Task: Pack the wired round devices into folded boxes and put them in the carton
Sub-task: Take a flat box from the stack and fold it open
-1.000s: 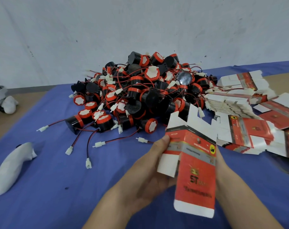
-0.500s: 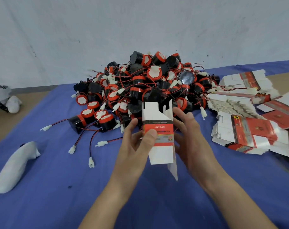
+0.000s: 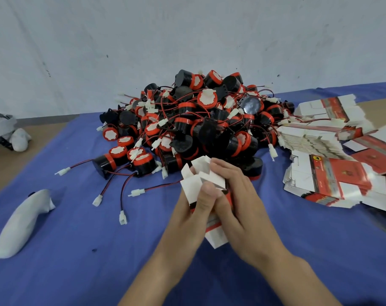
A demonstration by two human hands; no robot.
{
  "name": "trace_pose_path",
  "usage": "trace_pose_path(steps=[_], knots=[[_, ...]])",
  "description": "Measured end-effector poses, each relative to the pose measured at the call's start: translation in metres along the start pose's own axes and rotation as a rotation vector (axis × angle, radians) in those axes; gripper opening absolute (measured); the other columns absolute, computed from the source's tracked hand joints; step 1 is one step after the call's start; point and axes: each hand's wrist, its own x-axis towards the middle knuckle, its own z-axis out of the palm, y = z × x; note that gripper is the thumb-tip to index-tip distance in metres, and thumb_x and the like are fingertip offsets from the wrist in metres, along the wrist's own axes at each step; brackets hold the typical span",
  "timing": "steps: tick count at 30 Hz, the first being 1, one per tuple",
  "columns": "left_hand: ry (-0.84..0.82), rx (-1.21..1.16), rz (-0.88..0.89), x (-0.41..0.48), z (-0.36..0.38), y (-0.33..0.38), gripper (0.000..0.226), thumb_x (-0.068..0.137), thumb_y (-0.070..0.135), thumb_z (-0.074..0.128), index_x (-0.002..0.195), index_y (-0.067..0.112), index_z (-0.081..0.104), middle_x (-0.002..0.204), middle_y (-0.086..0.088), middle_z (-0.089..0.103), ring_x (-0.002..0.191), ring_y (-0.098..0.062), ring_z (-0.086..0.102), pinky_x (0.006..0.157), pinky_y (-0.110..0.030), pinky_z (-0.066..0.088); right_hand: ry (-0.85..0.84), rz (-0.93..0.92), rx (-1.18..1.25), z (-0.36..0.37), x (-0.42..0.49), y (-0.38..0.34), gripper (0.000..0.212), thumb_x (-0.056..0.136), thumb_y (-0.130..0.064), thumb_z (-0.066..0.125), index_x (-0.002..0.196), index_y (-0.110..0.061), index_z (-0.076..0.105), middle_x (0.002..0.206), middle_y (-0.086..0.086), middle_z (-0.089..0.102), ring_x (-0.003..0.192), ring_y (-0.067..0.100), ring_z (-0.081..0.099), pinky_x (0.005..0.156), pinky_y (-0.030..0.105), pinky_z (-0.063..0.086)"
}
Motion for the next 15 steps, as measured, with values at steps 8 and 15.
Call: trace_pose_path(steps=[8,15], knots=[[-0.001,0.039,0.023,-0.004,0.001,0.003,0.085,0.09,0.074,0.037,0.128,-0.001,0.053,0.095,0.012,0.073,0.093,-0.004,0.071,0.073,-0.012,0.054,0.129,-0.157,-0.111,0.0,-0.003,-0.006,0.052,0.105,-0.057,0.03,0.125,-0.02,0.061,0.139,-0.013,0.053,0.132,0.016,0.051,0.101,0.04,0.048],[-0.053,-0.073,0.088,0.001,-0.002,0.014,0.062,0.09,0.06,0.056,0.145,0.033,0.044,0.133,0.007,0.063,0.123,-0.012,0.061,0.094,-0.02,0.05,0.162,-0.121,0.125,-0.003,0.001,-0.01,0.02,0.101,-0.044,0.041,0.111,-0.036,0.056,0.147,-0.012,0.04,0.142,0.012,0.041,0.097,0.013,0.043]])
